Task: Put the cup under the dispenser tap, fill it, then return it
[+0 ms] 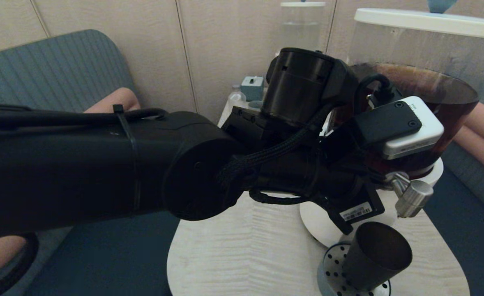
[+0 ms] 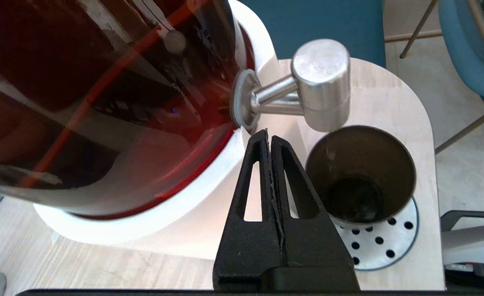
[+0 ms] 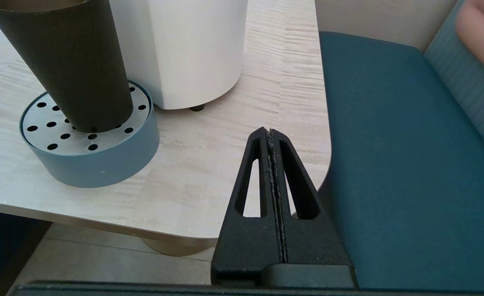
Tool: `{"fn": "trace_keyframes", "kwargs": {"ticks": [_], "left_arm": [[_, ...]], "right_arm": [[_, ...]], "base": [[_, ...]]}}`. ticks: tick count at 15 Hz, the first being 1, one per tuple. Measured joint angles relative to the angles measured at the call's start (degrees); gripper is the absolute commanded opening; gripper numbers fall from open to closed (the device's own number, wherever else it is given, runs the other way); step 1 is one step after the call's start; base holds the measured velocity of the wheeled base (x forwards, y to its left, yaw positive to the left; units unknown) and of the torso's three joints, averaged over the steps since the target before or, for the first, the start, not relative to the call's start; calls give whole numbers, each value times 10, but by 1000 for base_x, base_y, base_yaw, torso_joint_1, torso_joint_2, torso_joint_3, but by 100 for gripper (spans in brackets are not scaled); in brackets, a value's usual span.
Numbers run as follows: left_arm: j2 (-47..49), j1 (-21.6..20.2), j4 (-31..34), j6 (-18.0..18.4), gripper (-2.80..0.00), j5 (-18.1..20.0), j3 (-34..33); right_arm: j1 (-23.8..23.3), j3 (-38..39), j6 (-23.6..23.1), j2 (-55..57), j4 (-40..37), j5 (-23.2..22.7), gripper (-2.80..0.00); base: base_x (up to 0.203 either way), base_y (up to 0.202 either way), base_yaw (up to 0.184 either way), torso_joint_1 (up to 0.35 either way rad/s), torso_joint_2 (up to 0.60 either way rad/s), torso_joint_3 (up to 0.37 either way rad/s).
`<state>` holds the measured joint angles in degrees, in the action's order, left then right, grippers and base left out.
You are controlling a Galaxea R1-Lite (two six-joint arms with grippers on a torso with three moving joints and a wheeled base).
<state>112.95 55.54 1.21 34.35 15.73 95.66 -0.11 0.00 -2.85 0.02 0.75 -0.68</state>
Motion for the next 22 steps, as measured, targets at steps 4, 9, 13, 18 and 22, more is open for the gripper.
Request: {"fn": "trace_keyframes", "kwargs": {"ticks": [4,9,13,18,22], "left_arm": [[14,0,0,0,-280,0,18],[24,0,-1,0,-280,1,28],[32,0,-1,0,-280,2,41],[42,0,-2,1,-280,2,55],[47,0,-2,1,-280,2,62]], "right_arm": [[0,0,0,0,0,0,-280],[0,0,0,0,0,0,-280],[0,0,0,0,0,0,-280],[0,0,0,0,0,0,-280],[0,0,0,0,0,0,-280]], "base": [[0,0,0,0,0,0],[0,0,0,0,0,0],[0,0,0,0,0,0],[0,0,0,0,0,0],[0,0,0,0,0,0]]}}
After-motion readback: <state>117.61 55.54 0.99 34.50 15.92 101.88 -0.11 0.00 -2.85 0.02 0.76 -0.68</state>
